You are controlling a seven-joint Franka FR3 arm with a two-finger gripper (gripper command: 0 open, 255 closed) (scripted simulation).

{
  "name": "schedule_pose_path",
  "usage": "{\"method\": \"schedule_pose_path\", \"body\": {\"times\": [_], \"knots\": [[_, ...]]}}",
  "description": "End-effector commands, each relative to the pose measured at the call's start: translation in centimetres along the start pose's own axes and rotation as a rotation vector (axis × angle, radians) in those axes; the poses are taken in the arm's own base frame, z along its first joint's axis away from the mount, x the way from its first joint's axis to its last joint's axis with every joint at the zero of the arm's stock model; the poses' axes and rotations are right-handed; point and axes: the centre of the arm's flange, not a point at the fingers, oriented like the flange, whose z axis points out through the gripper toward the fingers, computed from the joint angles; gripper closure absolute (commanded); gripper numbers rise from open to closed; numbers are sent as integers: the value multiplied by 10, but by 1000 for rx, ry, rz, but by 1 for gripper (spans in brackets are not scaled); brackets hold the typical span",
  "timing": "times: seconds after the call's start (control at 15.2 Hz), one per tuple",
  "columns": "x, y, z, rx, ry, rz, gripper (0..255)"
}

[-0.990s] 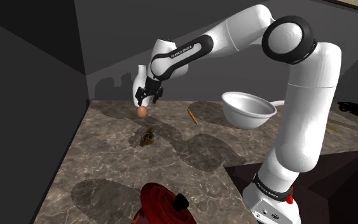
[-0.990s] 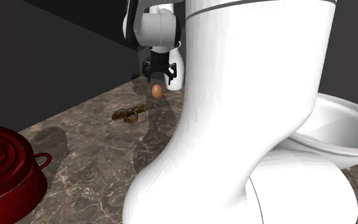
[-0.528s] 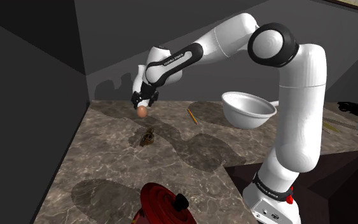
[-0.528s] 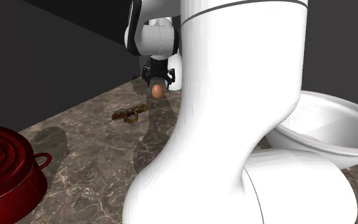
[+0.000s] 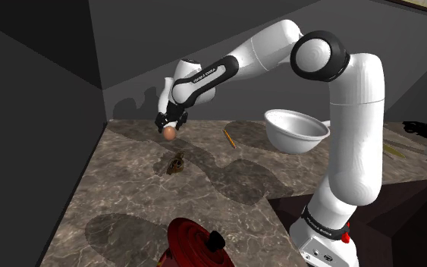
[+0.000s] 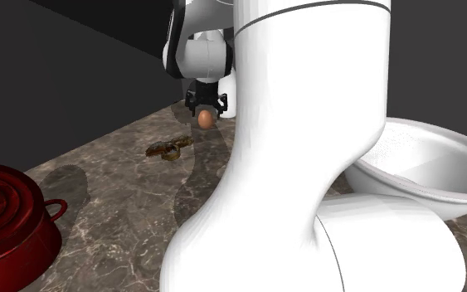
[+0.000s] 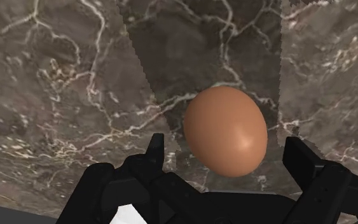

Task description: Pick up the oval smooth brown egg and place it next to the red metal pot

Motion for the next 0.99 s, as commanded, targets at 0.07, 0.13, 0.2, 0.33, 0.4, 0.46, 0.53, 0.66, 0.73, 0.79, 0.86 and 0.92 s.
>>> {"method": "schedule_pose_path", "body": {"times": [0.07, 0.13, 0.2, 0.33, 0.4, 0.46, 0.53, 0.66, 0.73, 0.79, 0.86, 0.92], "knots": [[0, 0, 0, 0, 0, 0, 0], [0, 0, 0, 0, 0, 0, 255], [0, 0, 0, 0, 0, 0, 255], [0, 0, 0, 0, 0, 0, 255], [0, 0, 0, 0, 0, 0, 255], [0, 0, 0, 0, 0, 0, 255], [0, 0, 0, 0, 0, 0, 255], [0, 0, 0, 0, 0, 0, 255], [0, 0, 0, 0, 0, 0, 255], [1, -1, -5, 0, 0, 0, 255], [2, -1, -10, 0, 0, 0, 255], [4, -2, -15, 0, 0, 0, 255]]}}
